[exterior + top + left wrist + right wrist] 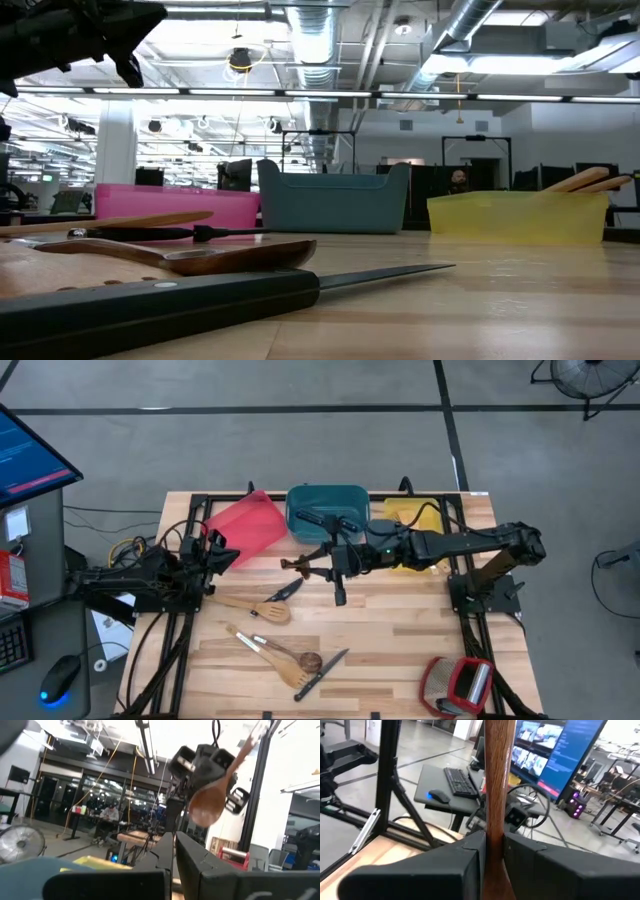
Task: Pick & Place Kitchen Items
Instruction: Put the wooden serving spoon into the red bin
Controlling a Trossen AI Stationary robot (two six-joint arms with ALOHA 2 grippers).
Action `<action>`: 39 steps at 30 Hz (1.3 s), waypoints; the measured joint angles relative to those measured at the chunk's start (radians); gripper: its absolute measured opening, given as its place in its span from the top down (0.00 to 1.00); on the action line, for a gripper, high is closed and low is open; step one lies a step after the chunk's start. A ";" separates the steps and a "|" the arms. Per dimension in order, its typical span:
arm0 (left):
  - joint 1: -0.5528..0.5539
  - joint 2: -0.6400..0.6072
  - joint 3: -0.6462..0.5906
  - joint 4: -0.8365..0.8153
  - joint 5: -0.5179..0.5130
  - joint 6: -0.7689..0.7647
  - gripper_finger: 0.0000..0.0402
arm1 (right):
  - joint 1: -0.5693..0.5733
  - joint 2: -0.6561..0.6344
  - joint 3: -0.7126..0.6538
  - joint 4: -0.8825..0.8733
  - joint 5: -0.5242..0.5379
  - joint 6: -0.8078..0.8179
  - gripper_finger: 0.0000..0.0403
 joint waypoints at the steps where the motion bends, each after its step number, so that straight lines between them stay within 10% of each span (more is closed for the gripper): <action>1: 0.000 0.000 0.000 0.014 0.000 0.000 0.99 | 0.000 0.000 0.000 -0.008 0.000 0.008 0.86; 39: 0.000 0.005 0.000 0.400 -0.168 -0.046 0.99 | 0.013 0.001 0.000 -0.134 0.000 0.078 0.86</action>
